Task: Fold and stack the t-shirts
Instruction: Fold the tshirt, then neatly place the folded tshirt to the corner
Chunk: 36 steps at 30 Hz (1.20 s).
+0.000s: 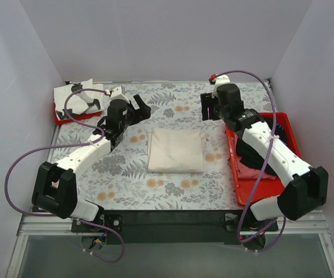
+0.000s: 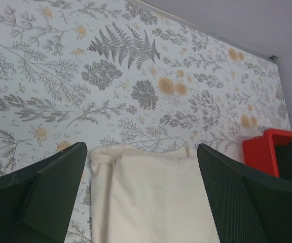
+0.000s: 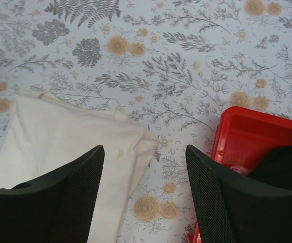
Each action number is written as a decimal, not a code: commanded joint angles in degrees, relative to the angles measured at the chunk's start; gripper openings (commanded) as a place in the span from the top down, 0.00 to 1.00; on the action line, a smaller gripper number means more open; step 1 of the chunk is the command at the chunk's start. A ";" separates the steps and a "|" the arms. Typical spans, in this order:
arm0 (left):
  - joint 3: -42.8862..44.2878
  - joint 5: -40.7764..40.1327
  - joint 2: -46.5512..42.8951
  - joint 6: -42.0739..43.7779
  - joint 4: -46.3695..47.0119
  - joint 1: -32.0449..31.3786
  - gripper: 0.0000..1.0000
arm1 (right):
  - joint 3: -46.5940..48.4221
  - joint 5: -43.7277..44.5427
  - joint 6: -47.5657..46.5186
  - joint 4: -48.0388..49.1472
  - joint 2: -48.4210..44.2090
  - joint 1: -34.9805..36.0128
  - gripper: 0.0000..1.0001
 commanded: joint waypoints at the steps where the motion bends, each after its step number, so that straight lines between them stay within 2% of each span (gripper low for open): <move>1: -5.70 5.38 -1.07 0.45 -1.97 -0.13 0.17 | -5.29 -7.14 0.13 2.46 -1.36 0.07 0.40; 10: -15.20 14.97 -1.07 -2.54 1.46 0.31 0.16 | -17.60 -14.01 2.86 9.58 0.57 0.16 0.46; 15: -20.38 18.83 -2.12 -5.00 4.62 0.74 0.15 | -21.21 -13.32 3.47 11.16 2.15 0.07 0.48; 19: -23.90 24.55 0.68 -7.02 9.71 1.71 0.14 | -24.02 -13.93 3.65 12.22 3.91 0.16 0.52; 26: -25.93 25.87 4.20 -7.99 13.50 1.80 0.14 | -26.67 -14.02 3.82 13.10 5.85 0.33 0.64; 30: -26.19 28.77 7.27 -9.22 16.05 1.71 0.14 | -27.11 -13.93 3.83 13.54 6.46 0.42 0.66; 36: -27.16 27.55 9.04 -10.36 17.54 -1.09 0.14 | -27.46 -16.04 4.09 14.24 8.74 1.39 0.69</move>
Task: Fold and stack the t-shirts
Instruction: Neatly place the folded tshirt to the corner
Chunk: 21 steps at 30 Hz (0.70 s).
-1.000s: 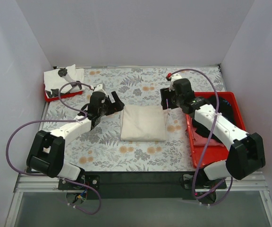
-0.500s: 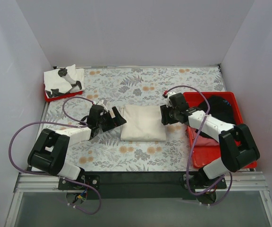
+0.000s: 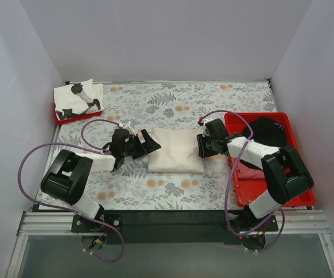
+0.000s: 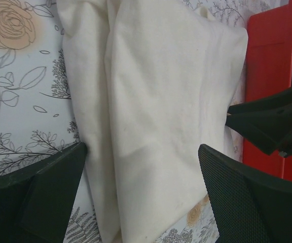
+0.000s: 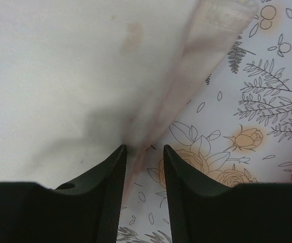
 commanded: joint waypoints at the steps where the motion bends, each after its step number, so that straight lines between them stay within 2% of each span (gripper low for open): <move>1: -2.26 -0.04 3.13 -1.27 -1.58 -2.76 0.14 | -0.49 -2.18 0.46 2.04 1.90 1.02 0.69; 8: -0.42 -0.39 9.21 -3.65 3.08 -6.81 0.15 | -0.40 -2.98 1.25 2.92 3.14 3.13 0.73; 13: 1.78 -2.50 10.44 -2.77 0.98 -7.69 0.24 | -0.84 -2.98 1.34 3.01 2.88 3.66 0.73; 16: 1.95 -3.82 10.62 -2.33 0.36 -7.77 0.38 | -1.10 -3.06 1.43 3.28 2.79 3.83 0.73; 17: 2.04 -4.17 10.70 -2.33 0.27 -7.77 0.47 | -1.10 -3.15 1.43 3.45 2.79 3.83 0.73; 19: 2.13 -4.43 11.41 -2.07 0.44 -7.86 0.57 | -0.93 -3.42 1.52 3.54 2.96 4.01 0.74; 21: 2.31 -4.09 12.28 -2.07 0.88 -7.95 0.74 | -0.84 -3.50 1.43 3.63 3.05 4.10 0.74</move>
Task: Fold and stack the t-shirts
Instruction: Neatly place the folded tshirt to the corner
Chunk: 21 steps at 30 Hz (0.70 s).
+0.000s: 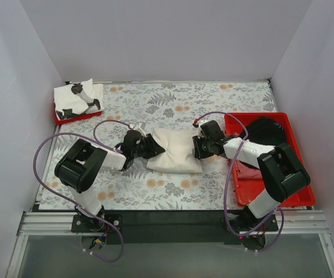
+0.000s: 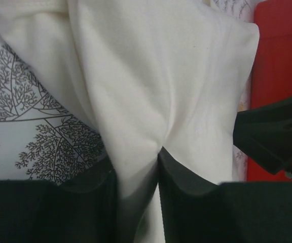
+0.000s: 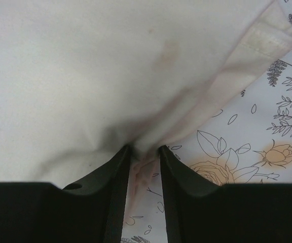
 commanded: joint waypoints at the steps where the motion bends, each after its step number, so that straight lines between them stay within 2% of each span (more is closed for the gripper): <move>1: -0.49 -0.41 2.89 1.21 -6.88 -1.15 0.77 | -0.77 -2.39 1.06 0.92 0.89 1.28 0.74; 2: 0.03 -0.24 3.24 1.39 -6.61 -1.24 0.80 | -0.77 -2.39 1.06 0.92 0.89 1.28 0.74; 5: 2.05 -1.37 4.12 2.96 -8.18 -1.33 1.00 | -0.68 -2.39 1.06 0.92 0.89 1.37 0.74; 11: 7.41 -11.21 0.70 10.59 -18.03 -0.54 1.00 | 0.80 -1.43 0.88 0.39 -0.43 1.37 0.75; 16: 14.95 -13.06 -0.80 18.07 -25.39 3.15 1.00 | 4.49 -0.02 -0.17 -1.54 -0.78 1.28 0.74; 21: 23.40 -13.95 1.91 24.85 -31.30 6.92 1.00 | 7.40 -0.19 -0.61 -2.86 -2.10 1.45 0.74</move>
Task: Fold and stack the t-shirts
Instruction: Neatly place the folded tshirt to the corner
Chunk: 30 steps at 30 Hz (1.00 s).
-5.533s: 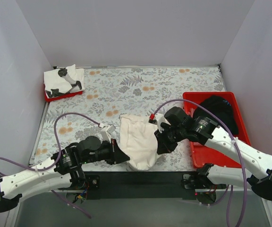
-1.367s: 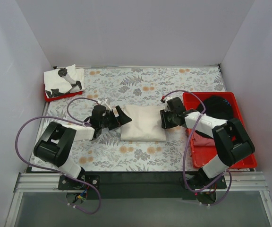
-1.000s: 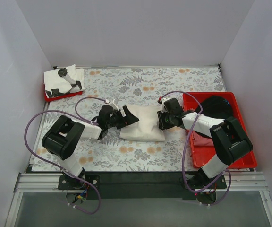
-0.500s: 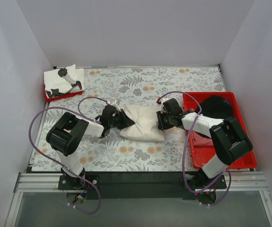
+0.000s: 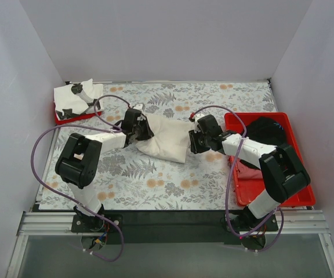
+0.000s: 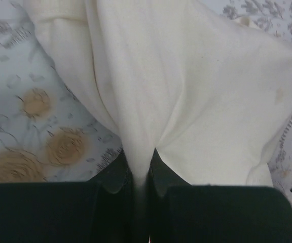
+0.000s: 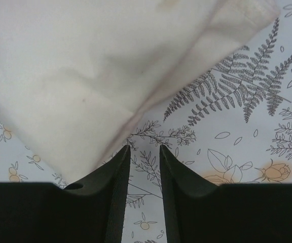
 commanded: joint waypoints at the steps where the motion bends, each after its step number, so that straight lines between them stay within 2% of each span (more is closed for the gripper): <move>1: 8.17 -4.00 0.57 9.06 -8.00 3.54 1.00 | 2.68 -0.56 -0.37 -1.07 -3.21 0.27 0.74; 4: 12.93 -3.39 3.20 12.32 -10.99 6.44 1.00 | 0.14 -1.09 -0.20 -1.33 -6.63 0.45 0.72; 11: 25.32 -4.00 8.73 17.26 -14.17 12.60 1.00 | -6.46 0.66 -0.02 -2.03 -17.27 0.54 0.52; 19: 43.43 -5.05 14.63 20.16 -20.31 17.43 1.00 | -8.83 0.14 -0.72 -2.12 -23.87 0.54 0.50; 30: 63.56 -2.07 20.52 23.85 -28.58 24.81 1.00 | -10.94 -1.27 -1.43 -0.37 -22.91 0.54 0.49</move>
